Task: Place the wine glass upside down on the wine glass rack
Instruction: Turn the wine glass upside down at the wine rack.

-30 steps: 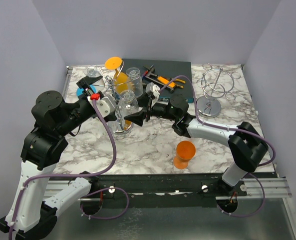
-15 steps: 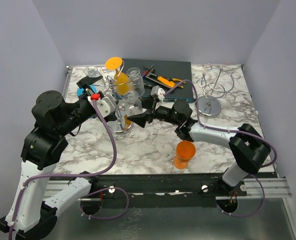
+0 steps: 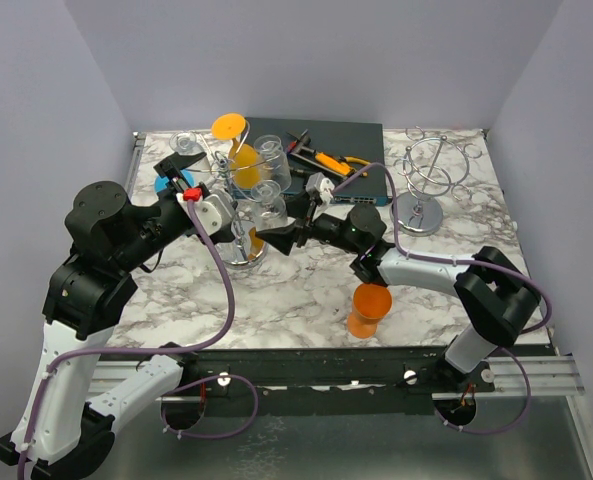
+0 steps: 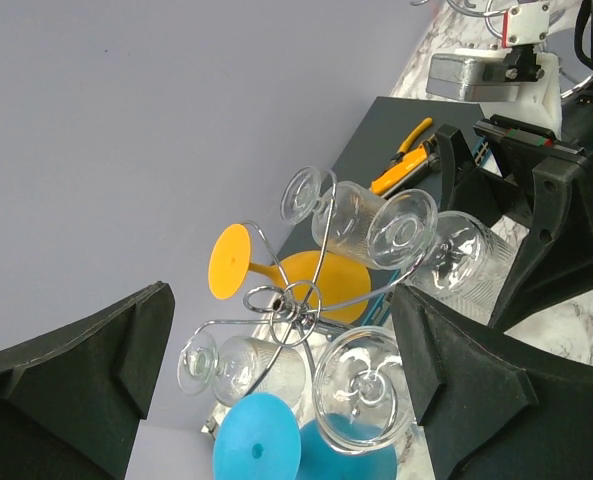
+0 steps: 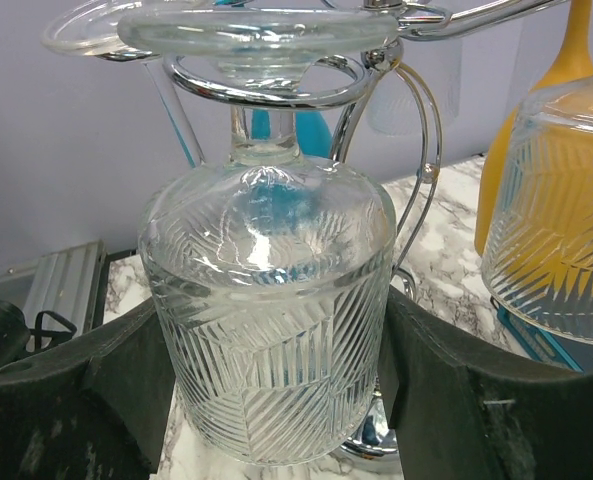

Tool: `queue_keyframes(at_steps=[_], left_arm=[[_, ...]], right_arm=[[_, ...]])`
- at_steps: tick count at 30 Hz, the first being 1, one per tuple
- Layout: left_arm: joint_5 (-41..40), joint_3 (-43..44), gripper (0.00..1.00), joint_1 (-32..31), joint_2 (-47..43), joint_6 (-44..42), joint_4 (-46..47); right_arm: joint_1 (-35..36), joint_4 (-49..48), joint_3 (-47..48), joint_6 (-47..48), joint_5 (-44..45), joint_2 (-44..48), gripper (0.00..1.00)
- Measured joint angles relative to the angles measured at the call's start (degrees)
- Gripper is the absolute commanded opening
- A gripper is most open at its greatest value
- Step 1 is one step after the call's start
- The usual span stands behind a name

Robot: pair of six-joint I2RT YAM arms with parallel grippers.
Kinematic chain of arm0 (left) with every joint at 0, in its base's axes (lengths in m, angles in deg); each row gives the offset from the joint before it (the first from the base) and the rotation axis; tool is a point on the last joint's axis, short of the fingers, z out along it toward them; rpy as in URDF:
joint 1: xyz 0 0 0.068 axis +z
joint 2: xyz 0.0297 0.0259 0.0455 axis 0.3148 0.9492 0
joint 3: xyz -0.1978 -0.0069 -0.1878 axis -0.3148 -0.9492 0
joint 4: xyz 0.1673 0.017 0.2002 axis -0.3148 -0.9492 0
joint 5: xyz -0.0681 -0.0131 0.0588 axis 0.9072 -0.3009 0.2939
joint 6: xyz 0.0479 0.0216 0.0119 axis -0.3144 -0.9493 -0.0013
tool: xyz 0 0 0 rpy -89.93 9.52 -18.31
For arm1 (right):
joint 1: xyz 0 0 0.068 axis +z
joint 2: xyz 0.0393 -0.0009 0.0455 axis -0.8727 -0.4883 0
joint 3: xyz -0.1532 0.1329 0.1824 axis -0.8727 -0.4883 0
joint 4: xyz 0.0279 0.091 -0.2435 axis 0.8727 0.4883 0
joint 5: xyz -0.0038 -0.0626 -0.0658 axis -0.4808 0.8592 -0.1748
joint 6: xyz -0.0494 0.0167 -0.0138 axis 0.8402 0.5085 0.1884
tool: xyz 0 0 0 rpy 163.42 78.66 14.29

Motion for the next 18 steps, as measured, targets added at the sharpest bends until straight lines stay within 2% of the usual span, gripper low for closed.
queue_keyframes(at_steps=[3, 7, 18], left_arm=[[-0.02, -0.11, 0.98, 0.00, 0.00, -0.13, 0.02], [-0.07, -0.13, 0.98, 0.00, 0.00, -0.24, 0.02], [-2.82, 0.68, 0.98, 0.00, 2.60, 2.91, -0.17]], right_arm=[[0.00, -0.68, -0.09, -0.11, 0.46, -0.26, 0.79], [0.00, -1.11, -0.09, -0.13, 0.74, -0.31, 0.91], [0.00, 1.18, -0.02, 0.57, 1.46, 0.24, 0.93]])
